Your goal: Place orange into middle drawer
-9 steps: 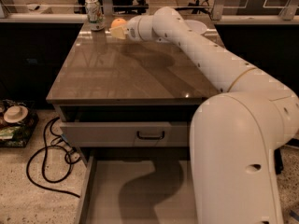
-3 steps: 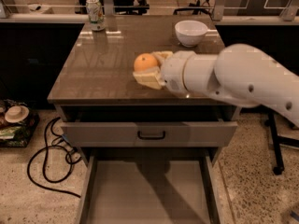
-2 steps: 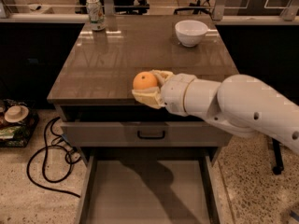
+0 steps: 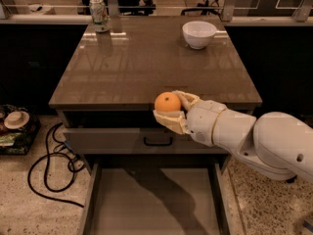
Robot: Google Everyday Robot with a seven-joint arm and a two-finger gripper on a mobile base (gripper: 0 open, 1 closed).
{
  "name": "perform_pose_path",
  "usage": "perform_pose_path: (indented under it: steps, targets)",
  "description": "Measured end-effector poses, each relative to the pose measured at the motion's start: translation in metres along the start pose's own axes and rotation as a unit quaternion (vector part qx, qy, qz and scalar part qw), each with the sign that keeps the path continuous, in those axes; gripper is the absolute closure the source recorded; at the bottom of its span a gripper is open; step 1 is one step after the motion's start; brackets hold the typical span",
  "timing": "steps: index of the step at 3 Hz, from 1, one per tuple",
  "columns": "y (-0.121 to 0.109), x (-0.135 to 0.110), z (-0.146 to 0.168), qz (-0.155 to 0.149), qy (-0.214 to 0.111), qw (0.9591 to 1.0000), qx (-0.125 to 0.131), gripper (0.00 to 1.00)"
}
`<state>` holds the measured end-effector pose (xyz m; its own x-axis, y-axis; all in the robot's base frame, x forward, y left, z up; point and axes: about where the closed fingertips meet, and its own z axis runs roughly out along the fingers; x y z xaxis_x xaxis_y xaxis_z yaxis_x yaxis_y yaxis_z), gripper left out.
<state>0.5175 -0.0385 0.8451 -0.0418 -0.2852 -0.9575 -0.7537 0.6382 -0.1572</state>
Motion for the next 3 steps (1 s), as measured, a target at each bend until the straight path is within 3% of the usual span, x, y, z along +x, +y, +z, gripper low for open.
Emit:
perform_pose_path:
  steps: [1, 2, 3]
  targets:
    - [0.002, 0.007, 0.001, -0.001, 0.009, 0.9997, -0.023, 1.0]
    - [0.012, 0.054, -0.045, 0.015, 0.052, 0.9966, -0.063, 1.0]
    - [0.035, 0.096, -0.083, 0.027, 0.074, 0.9925, -0.093, 1.0]
